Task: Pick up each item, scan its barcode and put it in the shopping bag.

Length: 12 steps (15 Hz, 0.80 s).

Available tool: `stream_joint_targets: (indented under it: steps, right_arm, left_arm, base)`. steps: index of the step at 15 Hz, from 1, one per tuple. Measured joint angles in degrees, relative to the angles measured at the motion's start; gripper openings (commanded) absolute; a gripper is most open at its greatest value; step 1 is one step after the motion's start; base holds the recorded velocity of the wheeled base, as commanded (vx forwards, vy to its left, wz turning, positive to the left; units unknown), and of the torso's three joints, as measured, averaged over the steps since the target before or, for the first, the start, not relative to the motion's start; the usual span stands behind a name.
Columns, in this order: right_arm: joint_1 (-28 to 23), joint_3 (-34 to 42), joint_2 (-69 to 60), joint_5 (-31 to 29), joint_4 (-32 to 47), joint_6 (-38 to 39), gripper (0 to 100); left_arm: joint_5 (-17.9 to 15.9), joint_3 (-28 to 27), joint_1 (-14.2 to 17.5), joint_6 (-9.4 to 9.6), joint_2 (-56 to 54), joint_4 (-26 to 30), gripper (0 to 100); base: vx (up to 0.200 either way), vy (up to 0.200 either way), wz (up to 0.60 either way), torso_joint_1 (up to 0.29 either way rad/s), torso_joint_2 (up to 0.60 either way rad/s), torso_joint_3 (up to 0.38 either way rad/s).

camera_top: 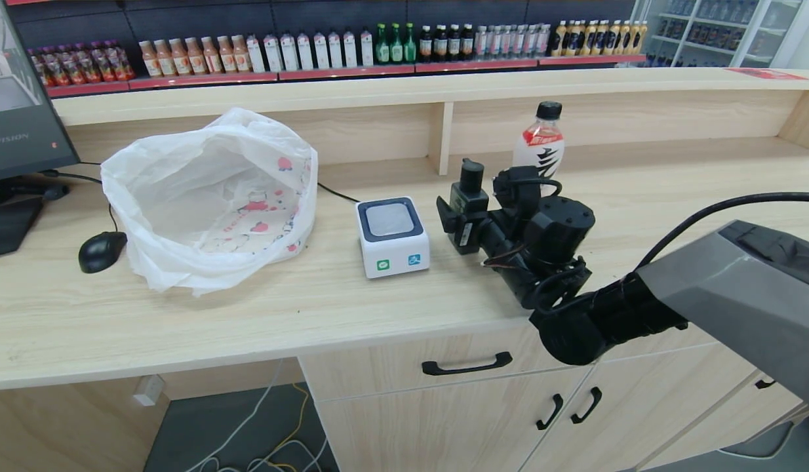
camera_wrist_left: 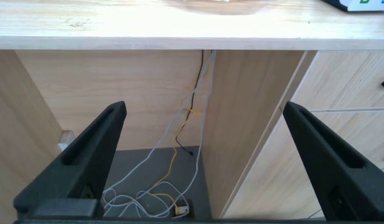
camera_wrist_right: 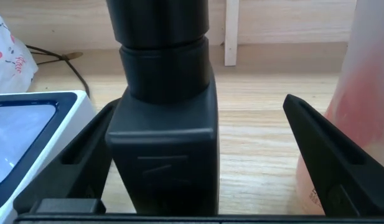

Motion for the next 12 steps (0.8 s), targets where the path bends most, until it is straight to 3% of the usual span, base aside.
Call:
stream_joint_targets:
  steps: [12]
  right_arm:
    - [-0.89,0.11,0.73,0.10,-0.18,0.00,100]
  left_arm:
    - [0.00,0.00,0.00,0.00,0.00,0.00,100]
  base:
    - [0.000,0.000,0.00,0.000,0.00,0.000]
